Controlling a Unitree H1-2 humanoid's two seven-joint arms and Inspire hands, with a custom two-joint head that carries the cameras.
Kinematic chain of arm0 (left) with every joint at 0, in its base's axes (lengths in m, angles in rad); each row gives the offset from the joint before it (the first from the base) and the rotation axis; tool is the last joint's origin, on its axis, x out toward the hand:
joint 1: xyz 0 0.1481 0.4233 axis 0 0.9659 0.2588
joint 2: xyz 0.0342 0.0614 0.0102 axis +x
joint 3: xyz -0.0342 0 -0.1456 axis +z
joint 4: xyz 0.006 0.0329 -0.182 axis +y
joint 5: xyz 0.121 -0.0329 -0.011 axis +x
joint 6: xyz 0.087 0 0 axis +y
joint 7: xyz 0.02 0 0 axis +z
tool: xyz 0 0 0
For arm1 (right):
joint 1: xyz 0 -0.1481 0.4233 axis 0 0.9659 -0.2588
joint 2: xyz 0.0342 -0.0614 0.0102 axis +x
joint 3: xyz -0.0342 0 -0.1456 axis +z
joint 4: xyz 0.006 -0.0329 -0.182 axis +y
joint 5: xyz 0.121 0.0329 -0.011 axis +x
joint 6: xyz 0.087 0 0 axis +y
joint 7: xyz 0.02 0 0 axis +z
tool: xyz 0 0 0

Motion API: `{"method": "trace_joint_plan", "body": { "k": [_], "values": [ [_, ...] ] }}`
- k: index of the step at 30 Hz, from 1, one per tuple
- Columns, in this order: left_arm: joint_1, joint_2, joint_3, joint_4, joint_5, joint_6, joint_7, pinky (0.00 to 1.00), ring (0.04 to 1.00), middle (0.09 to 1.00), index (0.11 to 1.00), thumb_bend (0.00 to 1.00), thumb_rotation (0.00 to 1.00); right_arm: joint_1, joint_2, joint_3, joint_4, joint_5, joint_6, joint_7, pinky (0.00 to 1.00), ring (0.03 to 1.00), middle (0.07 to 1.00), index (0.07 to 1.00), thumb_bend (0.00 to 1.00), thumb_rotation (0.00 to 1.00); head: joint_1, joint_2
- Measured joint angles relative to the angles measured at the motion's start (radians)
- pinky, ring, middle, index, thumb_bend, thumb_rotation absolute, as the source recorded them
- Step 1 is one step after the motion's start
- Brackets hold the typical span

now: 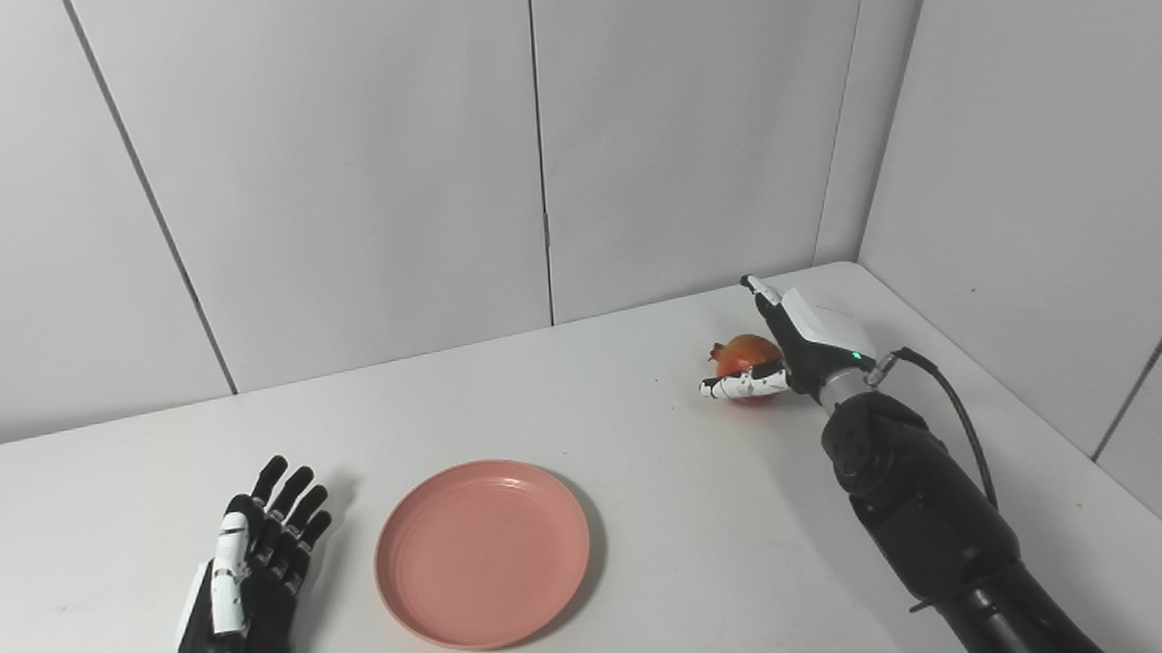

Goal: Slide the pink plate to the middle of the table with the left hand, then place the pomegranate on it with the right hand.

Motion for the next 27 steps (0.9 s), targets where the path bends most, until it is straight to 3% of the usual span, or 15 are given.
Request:
{"method": "trace_joint_plan", "body": {
  "k": [13, 23, 24, 27],
  "values": [
    [0.002, 0.002, 0.001, -0.018, 0.001, 0.029, 0.005, 0.93, 0.912, 0.916, 0.909, 0.32, 1.00, -0.045, -0.006, 0.017, 0.106, 0.047, 0.001, 0.001, 0.68, 0.816, 0.868, 0.888, 0.99, 0.38, -0.008, 0.015],
    [0.002, 0.004, 0.001, -0.019, 0.000, 0.030, 0.004, 0.93, 0.913, 0.917, 0.910, 0.33, 1.00, -0.058, -0.024, 0.081, 0.118, 0.038, 0.047, 0.047, 0.70, 0.802, 0.845, 0.861, 0.98, 0.40, -0.011, 0.020],
    [0.002, 0.004, 0.001, -0.019, 0.000, 0.030, 0.004, 0.93, 0.910, 0.915, 0.910, 0.33, 1.00, -0.059, -0.025, 0.083, 0.119, 0.038, 0.047, 0.048, 0.64, 0.763, 0.820, 0.855, 0.97, 0.40, -0.009, 0.023],
    [0.002, 0.004, 0.001, -0.019, 0.000, 0.030, 0.004, 0.93, 0.907, 0.914, 0.909, 0.33, 1.00, -0.067, -0.028, 0.083, 0.122, 0.039, 0.048, 0.049, 0.62, 0.747, 0.810, 0.846, 0.96, 0.39, -0.009, 0.023]
  ]
}}
